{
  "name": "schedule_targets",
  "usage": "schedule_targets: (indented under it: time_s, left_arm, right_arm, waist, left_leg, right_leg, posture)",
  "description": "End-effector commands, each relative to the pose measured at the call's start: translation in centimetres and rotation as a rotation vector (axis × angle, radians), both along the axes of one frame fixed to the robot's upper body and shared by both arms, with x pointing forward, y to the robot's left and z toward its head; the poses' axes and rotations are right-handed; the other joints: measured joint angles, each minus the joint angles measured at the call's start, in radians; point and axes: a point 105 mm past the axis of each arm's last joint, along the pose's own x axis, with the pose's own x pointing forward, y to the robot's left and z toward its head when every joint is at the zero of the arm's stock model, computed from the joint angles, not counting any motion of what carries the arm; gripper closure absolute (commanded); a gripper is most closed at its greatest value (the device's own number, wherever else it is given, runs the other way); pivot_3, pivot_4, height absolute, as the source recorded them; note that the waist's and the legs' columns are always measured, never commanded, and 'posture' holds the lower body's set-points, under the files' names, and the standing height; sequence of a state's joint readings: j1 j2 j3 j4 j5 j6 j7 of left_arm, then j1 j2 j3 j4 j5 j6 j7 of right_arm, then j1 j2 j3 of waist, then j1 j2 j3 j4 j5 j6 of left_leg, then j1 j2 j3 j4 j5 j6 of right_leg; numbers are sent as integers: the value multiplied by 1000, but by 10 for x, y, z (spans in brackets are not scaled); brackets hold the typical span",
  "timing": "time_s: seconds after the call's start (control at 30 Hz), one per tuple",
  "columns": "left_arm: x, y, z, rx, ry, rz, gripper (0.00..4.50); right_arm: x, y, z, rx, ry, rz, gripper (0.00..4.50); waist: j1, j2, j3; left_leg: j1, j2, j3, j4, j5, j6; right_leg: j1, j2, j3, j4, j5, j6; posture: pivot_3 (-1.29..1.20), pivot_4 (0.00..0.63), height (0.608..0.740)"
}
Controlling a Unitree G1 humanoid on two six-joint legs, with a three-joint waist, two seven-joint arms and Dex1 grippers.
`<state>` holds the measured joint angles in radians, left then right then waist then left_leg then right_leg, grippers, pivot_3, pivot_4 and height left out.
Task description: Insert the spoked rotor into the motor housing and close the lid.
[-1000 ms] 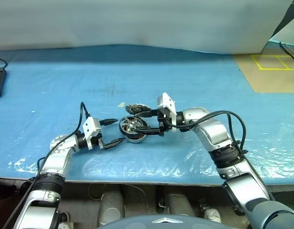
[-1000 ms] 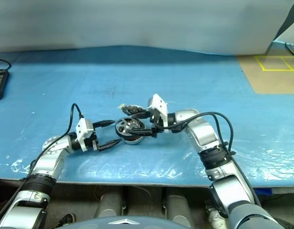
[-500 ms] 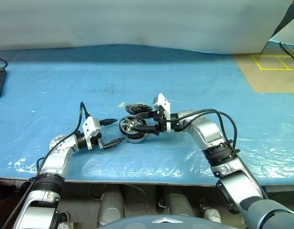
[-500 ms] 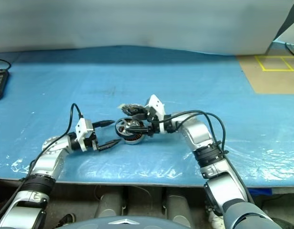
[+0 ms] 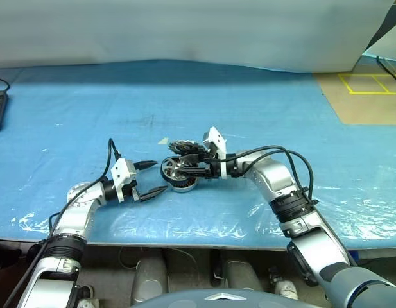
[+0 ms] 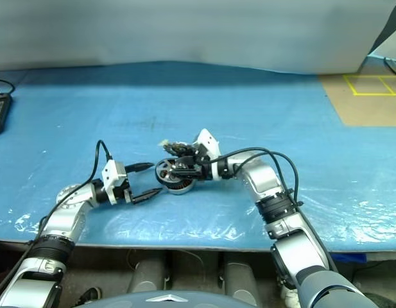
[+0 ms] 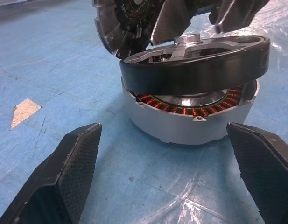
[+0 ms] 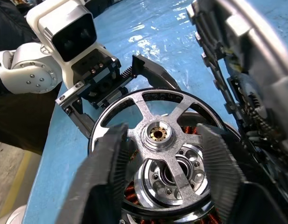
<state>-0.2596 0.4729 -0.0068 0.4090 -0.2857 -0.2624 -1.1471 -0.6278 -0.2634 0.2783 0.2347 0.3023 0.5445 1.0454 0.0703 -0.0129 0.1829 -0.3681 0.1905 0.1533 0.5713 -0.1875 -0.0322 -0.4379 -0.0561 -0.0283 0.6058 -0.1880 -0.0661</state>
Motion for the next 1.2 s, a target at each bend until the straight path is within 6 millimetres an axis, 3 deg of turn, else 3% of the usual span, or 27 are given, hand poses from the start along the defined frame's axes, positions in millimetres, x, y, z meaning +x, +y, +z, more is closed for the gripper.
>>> schedule_targets:
  time_s: [0.03,0.1,0.13,0.33,0.5,0.63,1.2]
  left_arm:
    - [0,2,6,13,-34,1,0]
    - [-1,2,7,13,-35,3,0]
    - [-1,2,6,14,-35,3,0]
    - [-2,3,6,15,-33,4,0]
    - [-2,2,4,14,-26,2,0]
    - [-2,2,3,12,-21,-1,0]
    - [-2,3,4,9,-20,4,0]
  right_arm:
    - [2,3,7,7,-30,11,3354]
    - [2,3,6,2,-33,11,4049]
    - [2,3,6,0,-35,11,4156]
    - [1,1,9,2,-57,15,4149]
    - [-6,0,31,10,-144,44,4149]
    - [-11,0,35,-10,-184,64,4149]
    - [-3,-5,15,-109,-243,46,4149]
  waist:
    - [0,0,0]
    - [0,0,0]
    - [0,0,0]
    - [0,0,0]
    - [0,0,0]
    - [0,0,0]
    - [-1,0,0]
  left_leg:
    - [0,0,0,0,0,0]
    - [0,0,0,0,0,0]
    - [0,0,0,0,0,0]
    - [1,0,0,0,0,0]
    - [0,0,0,0,0,0]
    - [0,0,0,0,0,0]
    - [0,0,0,0,0,0]
  right_leg:
    - [0,0,0,0,0,0]
    - [0,0,0,0,0,0]
    - [0,0,0,0,0,0]
    - [0,0,0,0,0,0]
    - [0,0,0,0,0,0]
    - [0,0,0,0,0,0]
    - [0,0,0,0,0,0]
  posture:
    - [0,150,740]
    - [0,150,740]
    - [0,150,740]
    - [0,150,740]
    - [0,150,740]
    - [0,150,740]
    - [0,150,740]
